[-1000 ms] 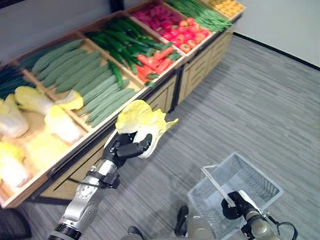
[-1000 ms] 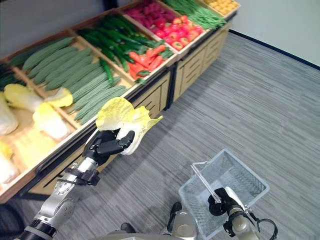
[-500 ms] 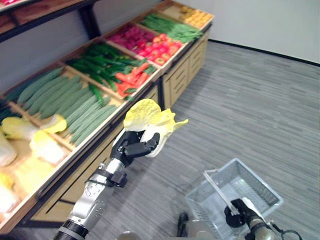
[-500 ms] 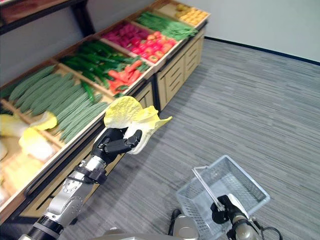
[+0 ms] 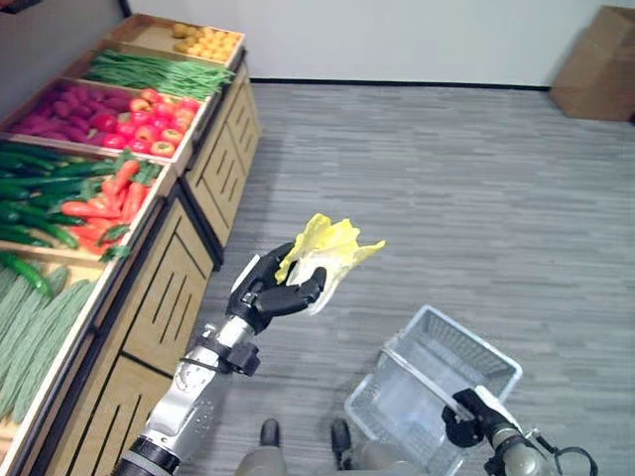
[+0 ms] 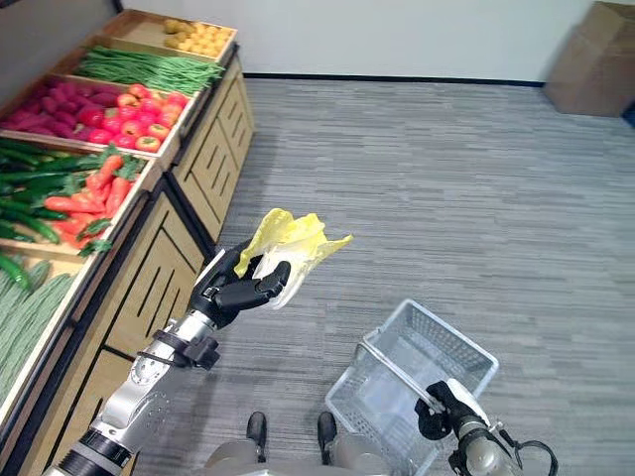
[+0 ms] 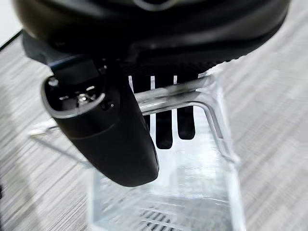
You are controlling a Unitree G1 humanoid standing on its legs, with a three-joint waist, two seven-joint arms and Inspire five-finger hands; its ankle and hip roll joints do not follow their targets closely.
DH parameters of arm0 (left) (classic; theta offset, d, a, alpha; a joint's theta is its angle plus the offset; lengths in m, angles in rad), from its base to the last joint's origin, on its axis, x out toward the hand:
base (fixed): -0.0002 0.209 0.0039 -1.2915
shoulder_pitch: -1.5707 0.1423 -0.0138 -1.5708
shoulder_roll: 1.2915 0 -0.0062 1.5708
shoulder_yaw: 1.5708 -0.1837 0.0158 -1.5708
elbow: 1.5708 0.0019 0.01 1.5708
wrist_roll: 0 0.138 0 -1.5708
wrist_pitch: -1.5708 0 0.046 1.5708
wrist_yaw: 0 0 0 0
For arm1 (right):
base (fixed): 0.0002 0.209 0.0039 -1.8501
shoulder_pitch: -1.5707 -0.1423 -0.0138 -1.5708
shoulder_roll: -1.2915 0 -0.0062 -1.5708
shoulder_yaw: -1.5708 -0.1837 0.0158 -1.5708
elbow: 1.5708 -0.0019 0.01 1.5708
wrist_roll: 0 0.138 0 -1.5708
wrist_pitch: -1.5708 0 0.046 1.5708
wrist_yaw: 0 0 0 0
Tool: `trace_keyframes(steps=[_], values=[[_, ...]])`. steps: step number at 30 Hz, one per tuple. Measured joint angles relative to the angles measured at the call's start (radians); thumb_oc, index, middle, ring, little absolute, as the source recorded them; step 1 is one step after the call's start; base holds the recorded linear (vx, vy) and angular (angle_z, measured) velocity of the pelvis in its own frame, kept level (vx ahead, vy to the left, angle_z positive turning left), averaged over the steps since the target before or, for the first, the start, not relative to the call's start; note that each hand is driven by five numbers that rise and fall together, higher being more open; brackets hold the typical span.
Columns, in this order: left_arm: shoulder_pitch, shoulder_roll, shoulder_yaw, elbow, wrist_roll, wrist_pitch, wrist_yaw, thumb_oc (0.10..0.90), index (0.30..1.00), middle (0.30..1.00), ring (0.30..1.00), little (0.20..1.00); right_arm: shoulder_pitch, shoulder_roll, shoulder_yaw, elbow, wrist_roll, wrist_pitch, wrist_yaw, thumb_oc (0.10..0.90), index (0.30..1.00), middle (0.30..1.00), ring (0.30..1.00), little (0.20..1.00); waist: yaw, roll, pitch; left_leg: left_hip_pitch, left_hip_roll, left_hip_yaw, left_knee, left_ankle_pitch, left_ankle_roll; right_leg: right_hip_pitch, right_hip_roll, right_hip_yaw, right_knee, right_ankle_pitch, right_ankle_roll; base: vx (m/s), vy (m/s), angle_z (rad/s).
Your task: Get the vegetables into the basket
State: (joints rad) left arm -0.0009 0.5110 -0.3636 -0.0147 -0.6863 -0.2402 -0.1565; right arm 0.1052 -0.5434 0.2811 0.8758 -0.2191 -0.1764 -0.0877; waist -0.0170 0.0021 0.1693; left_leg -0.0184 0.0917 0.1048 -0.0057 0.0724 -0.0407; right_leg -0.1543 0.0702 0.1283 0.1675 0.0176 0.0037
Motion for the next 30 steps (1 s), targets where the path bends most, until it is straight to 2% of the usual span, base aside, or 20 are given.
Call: trace_keyframes(steps=[1, 2, 3, 6, 13, 16, 22, 25, 29, 30], values=[[0.0, 0.007, 0.003, 0.0, 0.0, -0.001, 0.002, 0.4, 0.3, 0.3, 0.3, 0.3, -0.006, -0.003, 0.004, -0.001, -0.001, 0.0, 0.004, 0.4, 0.3, 0.3, 0.3, 0.3, 0.004, -0.008, 0.009, 0.0, -0.022, 0.052, -0.006, -0.002, 0.013, -0.031, -0.027, 0.011, 0.012, -0.004, 0.017, -0.01, 0.152, -0.86], [0.001, 0.013, 0.003, 0.001, 0.0, -0.001, 0.004, 0.4, 0.3, 0.3, 0.3, 0.3, -0.013, -0.002, 0.005, -0.001, -0.001, 0.0, 0.005, 0.4, 0.3, 0.3, 0.3, 0.3, 0.013, -0.01, 0.011, 0.002, -0.03, 0.087, -0.012, -0.009, 0.023, -0.046, -0.047, 0.0, 0.012, -0.004, 0.018, -0.01, 0.12, -1.18], [0.001, 0.018, 0.005, 0.002, -0.001, -0.001, 0.006, 0.4, 0.3, 0.3, 0.3, 0.3, -0.025, -0.003, 0.004, 0.0, -0.002, 0.001, 0.003, 0.4, 0.3, 0.3, 0.3, 0.3, 0.032, -0.005, 0.018, 0.005, -0.032, 0.132, -0.017, -0.013, 0.035, -0.054, -0.087, -0.05, 0.02, -0.001, 0.042, -0.01, 0.067, -0.91], [-0.001, 0.02, 0.006, 0.006, 0.0, -0.001, 0.005, 0.4, 0.3, 0.3, 0.3, 0.3, -0.022, 0.002, 0.004, 0.017, -0.001, 0.0, 0.004, 0.4, 0.3, 0.3, 0.3, 0.3, 0.02, -0.011, 0.031, 0.022, -0.054, 0.138, -0.022, -0.018, 0.042, -0.009, -0.147, -0.099, -0.028, 0.032, 0.101, 0.03, 0.036, -0.22], [0.004, 0.03, 0.011, 0.005, -0.001, -0.001, -0.005, 0.4, 0.3, 0.3, 0.3, 0.3, -0.069, -0.019, -0.003, 0.159, -0.002, -0.001, 0.004, 0.4, 0.3, 0.3, 0.3, 0.3, 0.034, 0.001, 0.033, 0.081, -0.047, 0.105, -0.064, -0.021, 0.035, 0.118, -0.138, -0.135, -0.178, 0.079, 0.097, 0.05, 0.008, 0.13], [0.011, 0.076, 0.013, 0.002, 0.0, -0.001, -0.016, 0.4, 0.3, 0.3, 0.3, 0.3, -0.091, -0.054, -0.005, 0.151, -0.003, -0.003, 0.013, 0.4, 0.3, 0.3, 0.3, 0.3, 0.032, 0.003, 0.032, 0.091, -0.048, 0.105, -0.081, -0.015, 0.03, 0.153, -0.136, -0.136, -0.246, 0.12, 0.086, 0.01, -0.006, 0.0], [0.016, 0.109, 0.014, -0.019, 0.0, -0.001, -0.026, 0.4, 0.3, 0.3, 0.3, 0.3, -0.144, -0.169, 0.009, 0.045, -0.017, -0.012, 0.022, 0.4, 0.3, 0.3, 0.3, 0.3, 0.028, 0.004, 0.03, 0.095, -0.047, 0.102, -0.081, -0.015, 0.029, 0.163, -0.135, -0.142, -0.254, 0.124, 0.086, 0.0, -0.004, 0.01], [0.015, 0.12, 0.013, -0.042, 0.0, -0.001, -0.04, 0.4, 0.3, 0.3, 0.3, 0.3, -0.196, -0.225, 0.022, -0.065, -0.021, -0.012, 0.022, 0.4, 0.3, 0.3, 0.3, 0.3, 0.028, 0.007, 0.024, 0.101, -0.047, 0.101, -0.081, -0.015, 0.029, 0.169, -0.135, -0.141, -0.254, 0.124, 0.086, 0.01, 0.005, 0.0], [0.01, 0.135, 0.01, -0.081, 0.001, -0.002, -0.05, 0.4, 0.3, 0.3, 0.3, 0.3, -0.278, -0.239, 0.053, -0.154, -0.02, -0.034, 0.021, 0.4, 0.3, 0.3, 0.3, 0.3, 0.035, 0.009, 0.004, 0.104, -0.046, 0.101, -0.081, -0.014, 0.028, 0.172, -0.135, -0.141, -0.254, 0.125, 0.086, 0.0, 0.0, 0.0], [0.008, 0.14, 0.01, -0.091, 0.001, -0.001, -0.047, 0.4, 0.3, 0.3, 0.3, 0.3, -0.299, -0.241, 0.072, -0.172, -0.022, -0.017, 0.025, 0.4, 0.3, 0.3, 0.3, 0.3, 0.037, 0.008, 0.002, 0.104, -0.046, 0.101, -0.081, -0.014, 0.028, 0.172, -0.135, -0.141, -0.254, 0.125, 0.086, 0.0, 0.0, 0.0]])
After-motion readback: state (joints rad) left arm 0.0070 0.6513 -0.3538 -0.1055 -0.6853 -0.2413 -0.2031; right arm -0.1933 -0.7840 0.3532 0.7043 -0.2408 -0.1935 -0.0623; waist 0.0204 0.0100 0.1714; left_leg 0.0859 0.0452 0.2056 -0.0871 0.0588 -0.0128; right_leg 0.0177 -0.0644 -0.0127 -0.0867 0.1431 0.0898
